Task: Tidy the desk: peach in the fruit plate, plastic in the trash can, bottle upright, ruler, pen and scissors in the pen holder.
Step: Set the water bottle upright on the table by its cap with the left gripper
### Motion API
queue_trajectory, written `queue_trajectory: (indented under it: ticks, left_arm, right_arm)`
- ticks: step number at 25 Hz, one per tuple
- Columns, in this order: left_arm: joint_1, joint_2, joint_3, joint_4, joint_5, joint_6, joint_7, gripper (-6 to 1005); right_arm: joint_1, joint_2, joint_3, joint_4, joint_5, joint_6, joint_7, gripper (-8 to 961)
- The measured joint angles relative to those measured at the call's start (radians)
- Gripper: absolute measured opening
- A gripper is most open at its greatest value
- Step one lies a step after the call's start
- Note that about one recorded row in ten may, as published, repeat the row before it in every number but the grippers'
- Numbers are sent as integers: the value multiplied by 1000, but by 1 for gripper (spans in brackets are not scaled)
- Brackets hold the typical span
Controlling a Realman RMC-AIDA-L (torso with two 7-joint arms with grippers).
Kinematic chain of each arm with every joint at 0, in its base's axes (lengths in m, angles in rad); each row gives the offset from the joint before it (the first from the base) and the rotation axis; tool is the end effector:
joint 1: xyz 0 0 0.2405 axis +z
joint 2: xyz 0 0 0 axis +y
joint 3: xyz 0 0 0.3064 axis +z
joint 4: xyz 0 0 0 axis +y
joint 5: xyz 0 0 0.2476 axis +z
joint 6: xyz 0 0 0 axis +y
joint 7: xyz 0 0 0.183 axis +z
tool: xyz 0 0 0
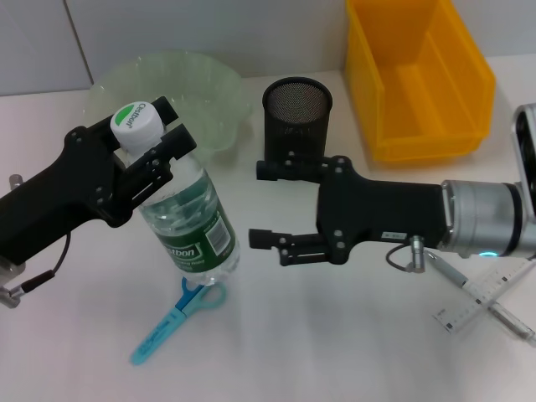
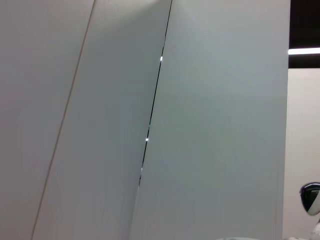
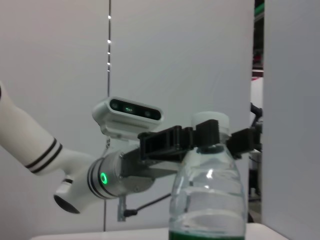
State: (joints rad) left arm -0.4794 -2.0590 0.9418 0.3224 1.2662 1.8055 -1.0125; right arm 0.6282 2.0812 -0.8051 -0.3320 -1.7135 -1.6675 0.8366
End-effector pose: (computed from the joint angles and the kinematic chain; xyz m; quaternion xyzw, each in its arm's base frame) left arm -0.2612 0.3537 -0.0477 -0.8308 -0.1222 -0.5238 0.1432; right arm 0.2434 0.3762 -0.1024 -0.9212 0.0126 0.3754 0.1013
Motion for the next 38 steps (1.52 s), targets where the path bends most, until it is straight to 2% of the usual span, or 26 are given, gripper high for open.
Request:
queue_trajectory:
  ticks: [4,5,6,8,9,10,11,17,24,30,34,38]
  left_arm:
    - [5,7,3,1,2,-42,54,463]
    - [5,7,3,1,2,-42,54,464]
    - [7,9,0,1,3,-74,91,465]
    - [8,9,-2,3,3,-94,102,467]
    - [9,11,-4,8,3,-113,110,468]
    - [9,11,-4,8,3,-113,110,469]
    - [9,11,-4,11,2,-124,116,469]
    - [9,11,-25,26,-4,-196,151,475]
    - [11,-6,-74,16,-5,-255,247,481]
    - [4,-8,-81,12,-8,-312,253,487]
    - [-12,-10,-75,1,-8,-358,262,490]
    - [-15,-10,-74,1,-8,-361,262,494]
  right_arm:
    - [-72,0,9,-76,1,7,18,817]
    - [-72,0,9,-76,1,7,18,817]
    - [-114,-2,11,-121,-2,12,43,817]
    - [-130,-3,11,-140,-4,14,58,817]
    - [-177,-5,14,-191,-5,16,95,817]
    - [-177,-5,14,-191,-5,16,95,817]
    - [-218,-5,26,-234,-5,18,117,817]
    - [-292,-19,60,-260,-6,28,126,817]
    - [-319,-19,75,-262,-8,34,120,816]
    - [-320,-16,64,-265,-20,23,117,816]
    - [-311,-20,63,-268,-90,-13,126,816]
    - [-310,-21,69,-273,-110,-31,129,816]
